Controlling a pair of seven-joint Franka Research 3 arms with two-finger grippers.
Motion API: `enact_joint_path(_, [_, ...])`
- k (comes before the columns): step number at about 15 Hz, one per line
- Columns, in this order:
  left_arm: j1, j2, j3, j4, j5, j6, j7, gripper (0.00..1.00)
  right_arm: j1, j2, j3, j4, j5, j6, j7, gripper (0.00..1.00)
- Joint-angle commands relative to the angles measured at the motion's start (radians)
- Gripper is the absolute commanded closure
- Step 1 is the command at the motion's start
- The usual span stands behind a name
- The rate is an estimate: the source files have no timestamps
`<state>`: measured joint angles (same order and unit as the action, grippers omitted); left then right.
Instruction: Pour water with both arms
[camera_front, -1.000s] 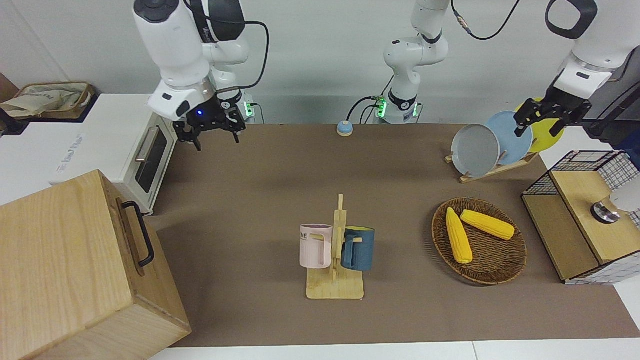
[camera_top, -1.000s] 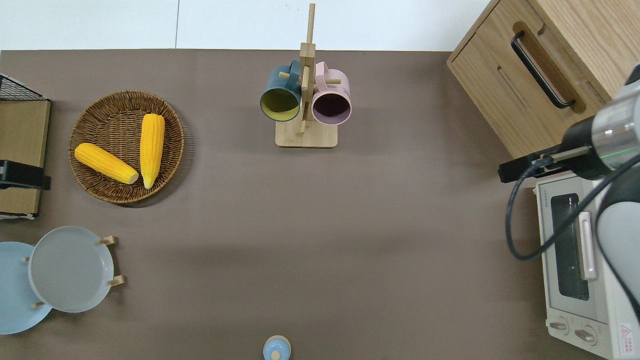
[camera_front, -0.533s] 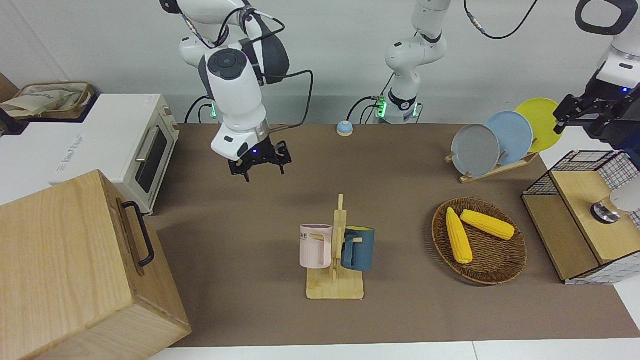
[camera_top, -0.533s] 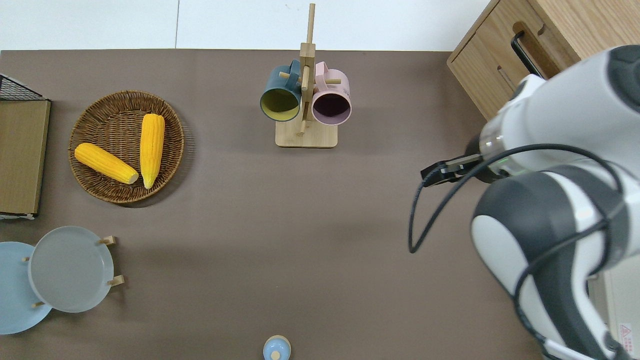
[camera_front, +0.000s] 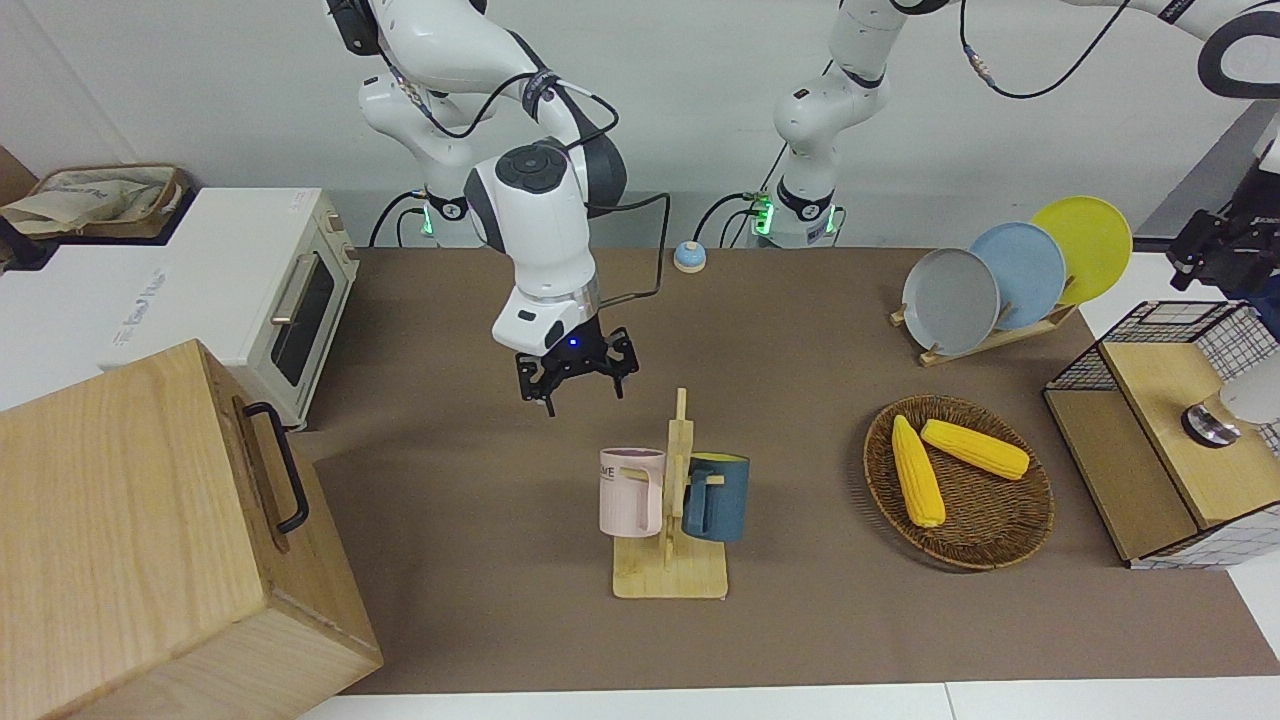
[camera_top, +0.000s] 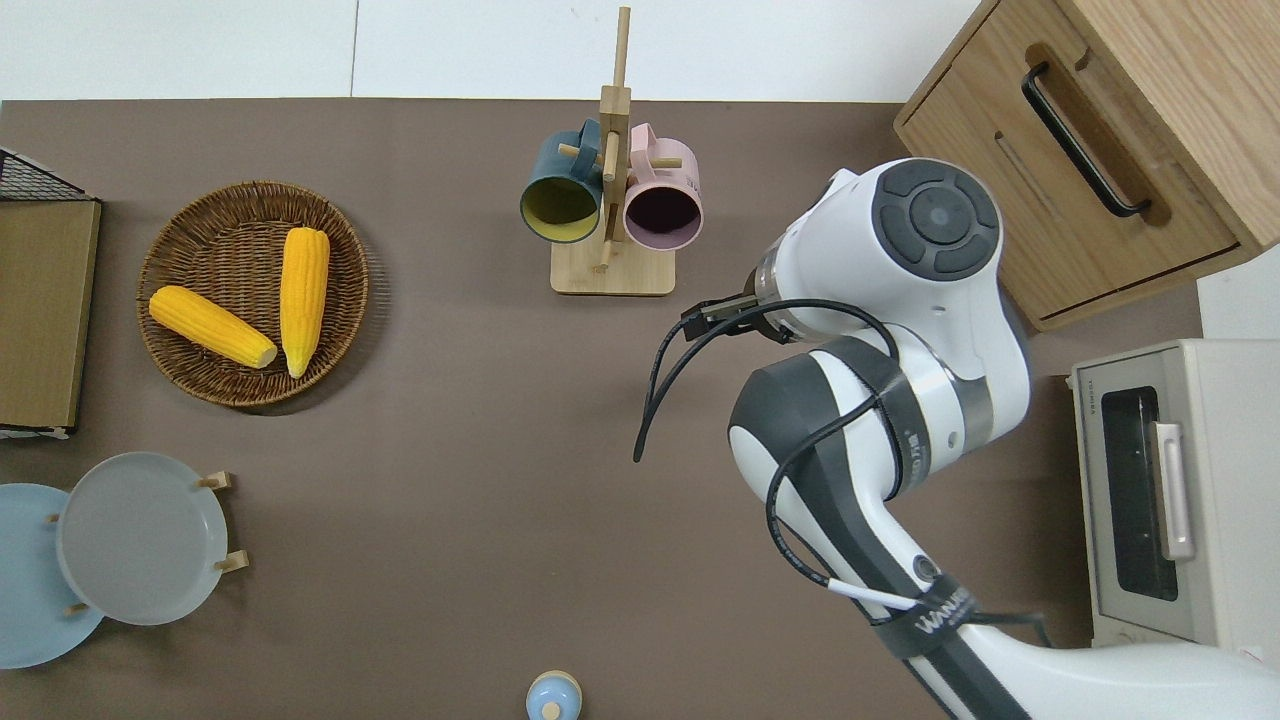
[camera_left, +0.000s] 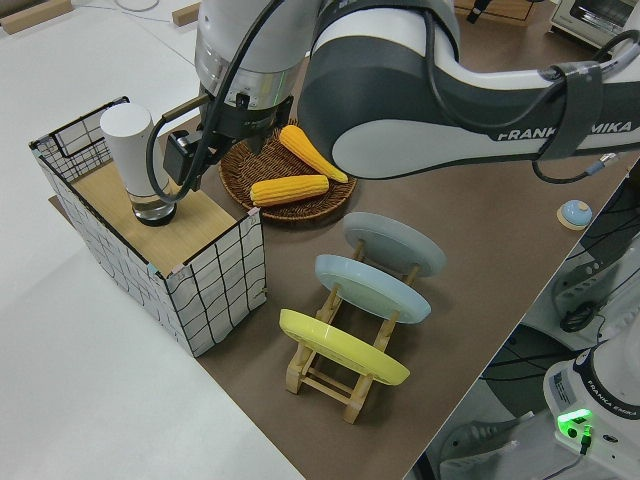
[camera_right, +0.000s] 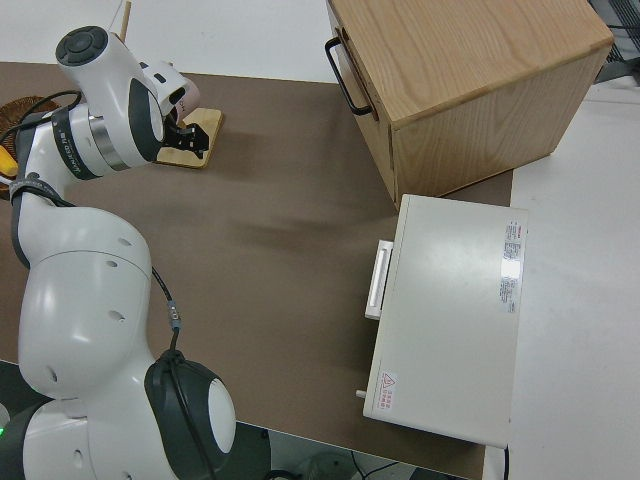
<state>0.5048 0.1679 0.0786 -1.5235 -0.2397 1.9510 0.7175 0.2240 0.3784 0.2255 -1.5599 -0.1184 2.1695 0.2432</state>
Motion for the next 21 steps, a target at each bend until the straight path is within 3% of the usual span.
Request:
enact_joint_path(1, [0.037,0.042,-0.011,-0.014,-0.107,0.133,0.054,0.01,0.012,0.033,-0.003,0.015,-0.139,0.093,0.041,0.021])
enact_joint_path(4, [0.04,0.085,-0.011,-0.012,-0.203,0.216,0.098,0.01,0.001,0.053,-0.003,0.035,-0.176,0.13,0.039,0.038])
enact_joint_path(7, [0.035,0.11,-0.022,-0.012,-0.279,0.294,0.108,0.01,0.0,0.071,-0.003,0.054,-0.198,0.147,0.033,0.147])
enact_joint_path(10, [0.031,0.137,-0.031,-0.01,-0.294,0.37,0.122,0.01,0.001,0.108,-0.002,0.107,-0.199,0.168,0.027,0.157])
enact_joint_path(15, [0.035,0.183,-0.031,-0.003,-0.423,0.402,0.249,0.01,0.003,0.169,-0.002,0.188,-0.199,0.213,-0.013,0.297])
enact_joint_path(21, [0.023,0.206,-0.039,-0.003,-0.437,0.456,0.276,0.01,0.0,0.171,-0.002,0.19,-0.199,0.214,-0.044,0.918])
